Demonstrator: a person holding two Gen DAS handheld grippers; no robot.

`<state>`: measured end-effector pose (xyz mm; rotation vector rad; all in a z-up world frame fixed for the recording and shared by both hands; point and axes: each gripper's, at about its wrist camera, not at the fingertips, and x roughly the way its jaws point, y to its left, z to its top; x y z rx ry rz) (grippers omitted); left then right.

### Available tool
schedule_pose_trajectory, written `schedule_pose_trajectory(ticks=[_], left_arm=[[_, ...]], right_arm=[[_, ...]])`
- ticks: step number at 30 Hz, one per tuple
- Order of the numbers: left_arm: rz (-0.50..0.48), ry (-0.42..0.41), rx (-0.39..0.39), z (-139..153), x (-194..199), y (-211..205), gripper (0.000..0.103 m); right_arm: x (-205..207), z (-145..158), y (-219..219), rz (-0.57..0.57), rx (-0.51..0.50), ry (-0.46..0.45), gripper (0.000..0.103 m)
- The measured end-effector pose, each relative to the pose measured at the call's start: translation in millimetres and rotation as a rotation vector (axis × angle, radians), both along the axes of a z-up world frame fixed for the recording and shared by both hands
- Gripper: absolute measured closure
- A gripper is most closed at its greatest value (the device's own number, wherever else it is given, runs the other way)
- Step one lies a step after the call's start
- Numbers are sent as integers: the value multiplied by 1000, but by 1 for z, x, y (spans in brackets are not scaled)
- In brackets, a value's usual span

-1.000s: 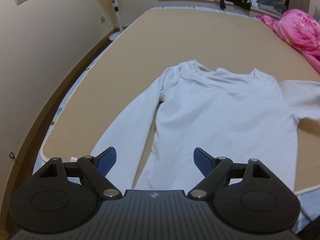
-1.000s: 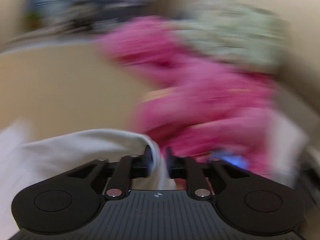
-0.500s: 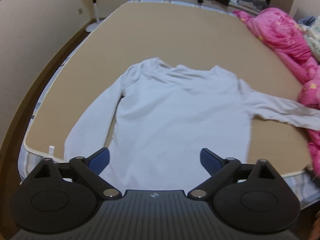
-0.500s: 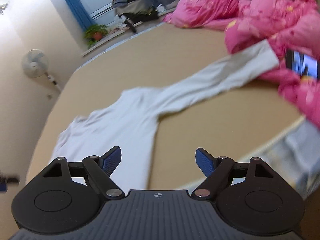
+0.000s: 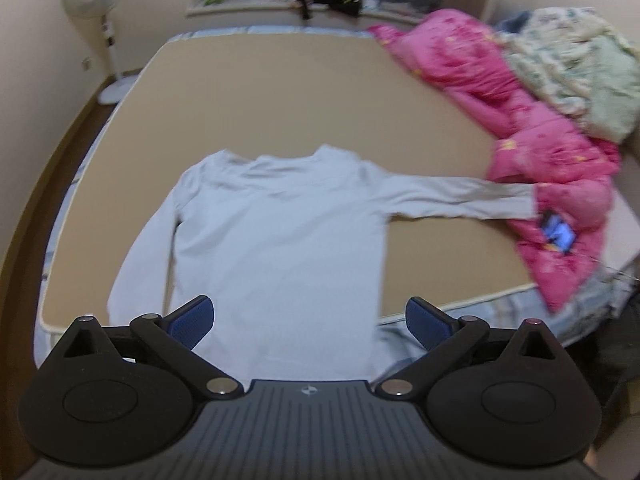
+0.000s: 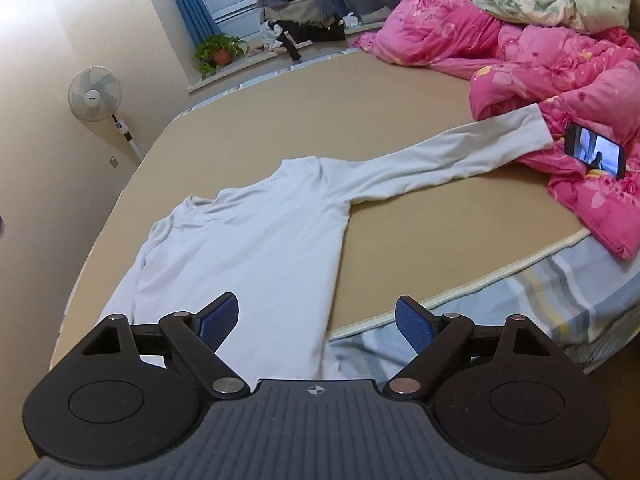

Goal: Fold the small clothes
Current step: 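Pull both tools back and view the flattened shirt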

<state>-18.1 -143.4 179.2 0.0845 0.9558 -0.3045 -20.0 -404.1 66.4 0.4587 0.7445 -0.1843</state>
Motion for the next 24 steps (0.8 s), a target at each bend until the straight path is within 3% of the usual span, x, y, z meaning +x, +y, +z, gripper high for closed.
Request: schedule_pose_trajectory(ticks=[4, 7, 12, 24], left_arm=[[-17, -130, -9, 39, -32, -2, 1], [0, -190, -66, 65, -51, 7, 1], [56, -245, -160, 89, -65, 30, 1], [213, -274, -254, 105, -52, 69, 1]], right_arm=[[2, 3, 14, 37, -37, 14, 16], [5, 4, 24, 63, -58, 39, 16], [13, 5, 34, 74, -71, 63, 16], [25, 7, 46, 92, -61, 93, 16]])
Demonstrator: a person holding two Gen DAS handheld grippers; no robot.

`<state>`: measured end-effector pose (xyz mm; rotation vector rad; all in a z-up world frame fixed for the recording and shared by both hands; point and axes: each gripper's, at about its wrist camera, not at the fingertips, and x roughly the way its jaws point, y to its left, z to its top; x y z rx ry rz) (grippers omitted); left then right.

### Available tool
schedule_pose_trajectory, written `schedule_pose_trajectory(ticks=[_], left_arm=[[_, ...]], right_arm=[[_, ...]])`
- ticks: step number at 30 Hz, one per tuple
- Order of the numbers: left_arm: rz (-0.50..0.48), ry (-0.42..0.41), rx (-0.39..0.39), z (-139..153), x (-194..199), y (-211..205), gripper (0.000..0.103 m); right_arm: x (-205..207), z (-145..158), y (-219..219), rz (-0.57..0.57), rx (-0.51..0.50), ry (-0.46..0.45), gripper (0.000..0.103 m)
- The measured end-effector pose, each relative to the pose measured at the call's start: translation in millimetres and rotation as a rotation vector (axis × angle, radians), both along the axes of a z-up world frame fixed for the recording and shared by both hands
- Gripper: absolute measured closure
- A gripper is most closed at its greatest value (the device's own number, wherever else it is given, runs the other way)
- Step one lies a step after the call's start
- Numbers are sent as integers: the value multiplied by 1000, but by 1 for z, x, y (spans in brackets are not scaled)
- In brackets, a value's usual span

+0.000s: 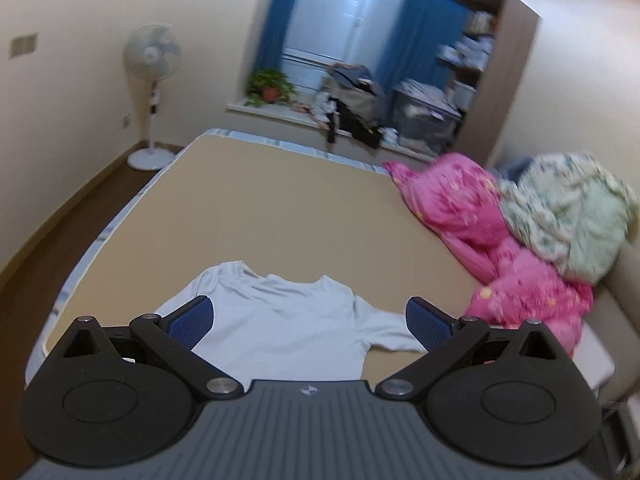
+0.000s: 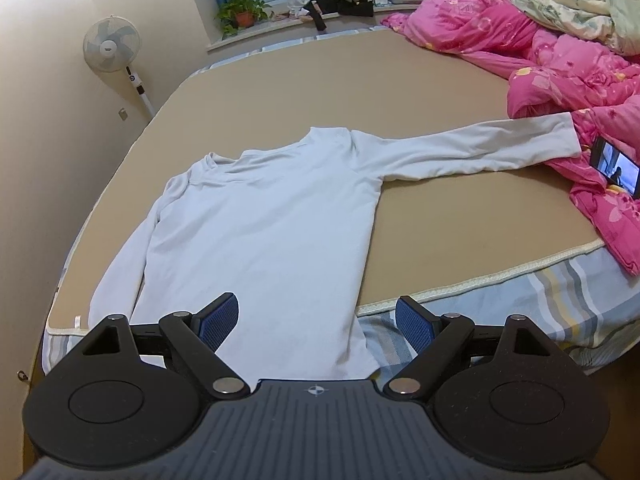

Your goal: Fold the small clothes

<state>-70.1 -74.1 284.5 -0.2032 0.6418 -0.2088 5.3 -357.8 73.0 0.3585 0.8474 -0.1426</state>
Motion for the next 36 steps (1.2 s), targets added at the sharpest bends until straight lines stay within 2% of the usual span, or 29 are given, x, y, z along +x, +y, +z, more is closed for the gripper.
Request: schedule_pose_trajectory(ticks=[3, 12, 14, 16, 18, 21, 25, 27, 30, 34, 36], left_arm=[[25, -7, -29, -1, 4, 10, 1], [31, 14, 20, -5, 16, 12, 1], [3, 24, 32, -5, 20, 7, 1], [20, 3, 46, -7, 20, 6, 1], [34, 23, 38, -14, 29, 7, 1], [41, 60, 111, -34, 49, 5, 1], [15, 125, 229, -93, 82, 5, 1], [-32, 161, 312, -139, 97, 7, 1], [-7, 252, 439, -211, 115, 12, 1], [44, 422, 451, -293, 126, 38, 1], [59, 455, 471, -316, 127, 46, 1]], right_arm=[[2, 1, 0, -5, -4, 2, 16], [12, -9, -1, -18, 8, 39, 16], [14, -11, -1, -19, 15, 49, 16], [16, -13, -1, -18, 21, 54, 16], [18, -15, 1, -18, 18, 62, 16], [22, -25, -1, -17, 6, 74, 15], [27, -58, -9, 38, -41, 113, 14], [27, -83, -10, 99, -91, 165, 14], [27, -122, -5, 207, -164, 261, 14], [32, -162, 9, 320, -233, 302, 14], [42, -181, 18, 381, -250, 352, 14]])
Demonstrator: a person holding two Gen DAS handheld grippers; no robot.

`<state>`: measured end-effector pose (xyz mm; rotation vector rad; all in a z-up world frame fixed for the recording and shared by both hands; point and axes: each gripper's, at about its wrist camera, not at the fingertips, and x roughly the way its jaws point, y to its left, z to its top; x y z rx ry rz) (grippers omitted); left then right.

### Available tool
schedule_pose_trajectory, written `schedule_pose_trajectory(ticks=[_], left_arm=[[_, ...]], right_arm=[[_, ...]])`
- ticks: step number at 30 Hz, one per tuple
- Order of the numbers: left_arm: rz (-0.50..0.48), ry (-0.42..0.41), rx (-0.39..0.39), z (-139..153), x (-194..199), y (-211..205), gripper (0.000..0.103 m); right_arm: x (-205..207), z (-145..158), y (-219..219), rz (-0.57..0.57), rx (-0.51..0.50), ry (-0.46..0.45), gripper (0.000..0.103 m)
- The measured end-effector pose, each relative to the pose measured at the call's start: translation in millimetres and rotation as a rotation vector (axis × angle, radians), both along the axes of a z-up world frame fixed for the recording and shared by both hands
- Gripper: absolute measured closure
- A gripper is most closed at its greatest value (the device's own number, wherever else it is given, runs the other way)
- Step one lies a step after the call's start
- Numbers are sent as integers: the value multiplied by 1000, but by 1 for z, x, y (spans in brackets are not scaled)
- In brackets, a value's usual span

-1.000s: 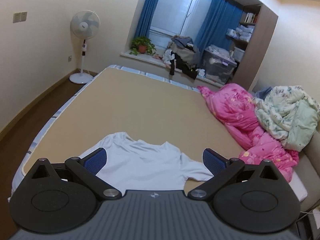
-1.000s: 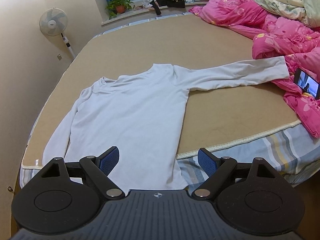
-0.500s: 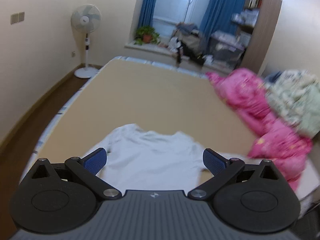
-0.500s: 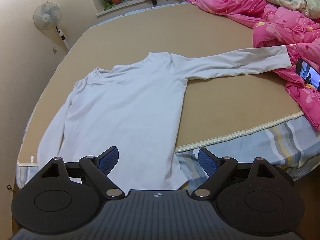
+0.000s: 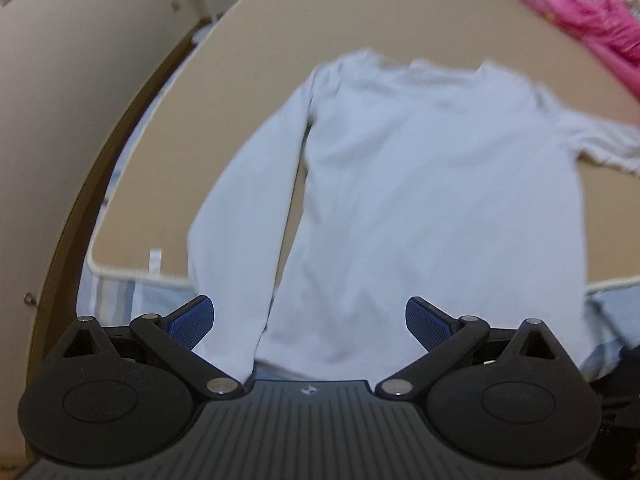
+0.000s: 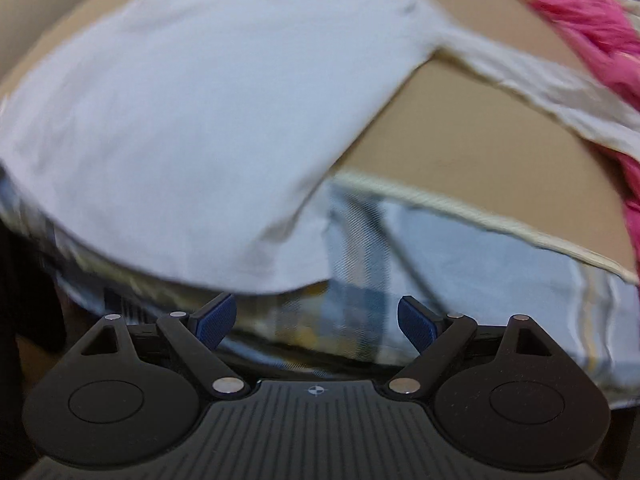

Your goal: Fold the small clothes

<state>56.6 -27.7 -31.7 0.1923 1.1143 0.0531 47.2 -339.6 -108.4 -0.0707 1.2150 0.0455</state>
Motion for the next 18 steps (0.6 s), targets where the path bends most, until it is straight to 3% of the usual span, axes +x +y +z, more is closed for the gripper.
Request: schedule_pose_trajectory(ticks=[3, 5, 6, 8, 12, 18], left_arm=[[-20, 32, 44, -20, -4, -4, 1], [-55, 32, 62, -24, -7, -12, 1], [-76, 27, 65, -28, -9, -18, 1], [-133, 3, 66, -32, -13, -32, 1], [-329, -54, 16, -41, -22, -71, 1], [-478, 12, -56, -68, -27, -108, 1]], right_arm=[[17, -24, 17, 45, -55, 22, 17], [25, -31, 24, 64, -55, -11, 49], [28, -27, 22, 50, -1, -18, 79], [30, -11, 14, -27, 110, -59, 95], [36, 18, -10, -130, 298, -119, 95], [56, 22, -51, -322, 574, -78, 96]])
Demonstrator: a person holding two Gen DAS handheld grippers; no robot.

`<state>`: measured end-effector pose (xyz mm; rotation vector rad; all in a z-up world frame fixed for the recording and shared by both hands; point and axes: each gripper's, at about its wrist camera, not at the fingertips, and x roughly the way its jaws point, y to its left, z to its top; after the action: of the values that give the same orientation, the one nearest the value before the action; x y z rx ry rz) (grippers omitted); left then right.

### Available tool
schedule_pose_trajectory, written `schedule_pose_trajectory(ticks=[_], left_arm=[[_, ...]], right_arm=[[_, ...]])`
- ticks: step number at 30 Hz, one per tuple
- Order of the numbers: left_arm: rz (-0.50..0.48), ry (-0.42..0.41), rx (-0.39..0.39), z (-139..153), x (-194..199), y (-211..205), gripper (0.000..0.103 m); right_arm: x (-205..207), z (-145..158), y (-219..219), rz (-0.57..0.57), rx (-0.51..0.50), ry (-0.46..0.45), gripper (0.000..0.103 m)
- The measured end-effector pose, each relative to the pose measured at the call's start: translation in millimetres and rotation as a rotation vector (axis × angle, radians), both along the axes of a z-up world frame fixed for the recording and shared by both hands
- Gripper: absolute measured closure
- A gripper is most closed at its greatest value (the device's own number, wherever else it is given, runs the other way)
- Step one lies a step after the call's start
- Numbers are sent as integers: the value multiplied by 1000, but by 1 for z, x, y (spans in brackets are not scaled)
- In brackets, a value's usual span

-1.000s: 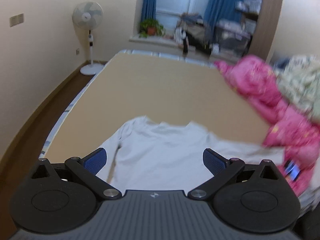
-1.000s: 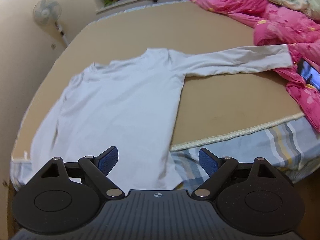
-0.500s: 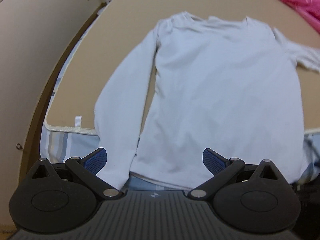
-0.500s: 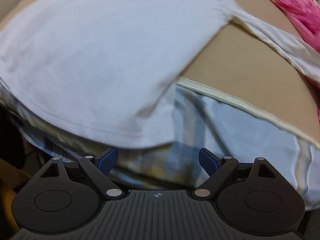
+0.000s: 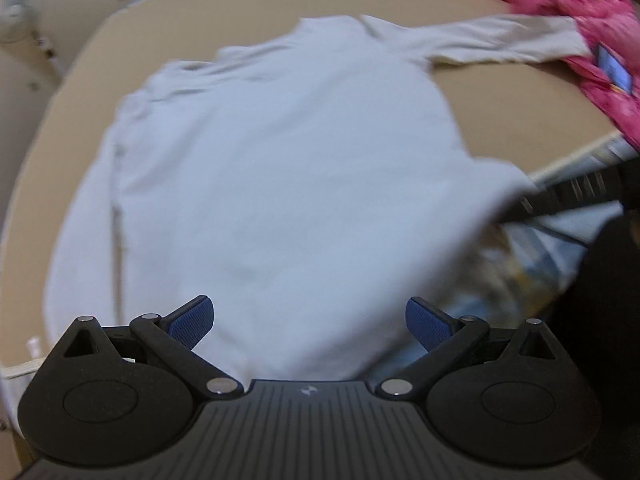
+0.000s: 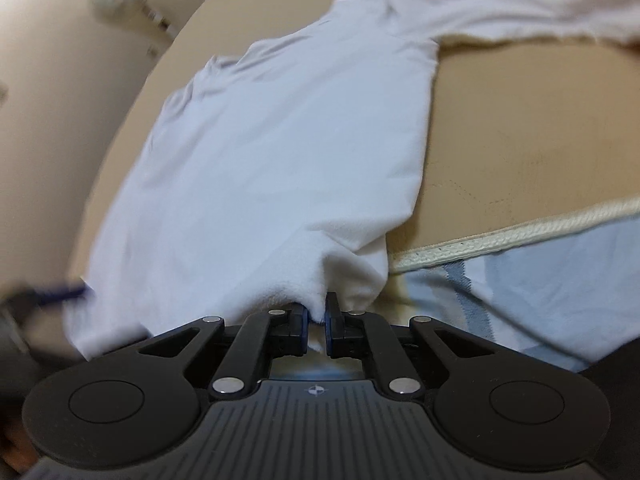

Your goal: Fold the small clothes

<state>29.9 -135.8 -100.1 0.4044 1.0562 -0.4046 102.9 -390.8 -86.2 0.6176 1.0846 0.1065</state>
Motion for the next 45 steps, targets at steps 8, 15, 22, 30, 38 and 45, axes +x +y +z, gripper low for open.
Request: schedule_pose_trajectory(ticks=[8, 15, 22, 30, 38, 45], left_arm=[[44, -9, 89, -27, 25, -11, 1], [56, 53, -11, -16, 42, -8, 1], [-77, 47, 19, -29, 20, -33, 1], [-229, 46, 83, -45, 6, -62, 2], [-183, 39, 26, -17, 22, -48, 16], [-15, 33, 99, -16, 70, -22, 16]], right_arm=[[10, -7, -19, -67, 132, 3, 96], [13, -15, -32, -150, 230, 11, 96], [13, 6, -23, -114, 178, -34, 97], [-25, 39, -17, -42, 93, -32, 97], [-13, 24, -31, -58, 20, 53, 97], [17, -6, -39, -172, 102, 73, 93]])
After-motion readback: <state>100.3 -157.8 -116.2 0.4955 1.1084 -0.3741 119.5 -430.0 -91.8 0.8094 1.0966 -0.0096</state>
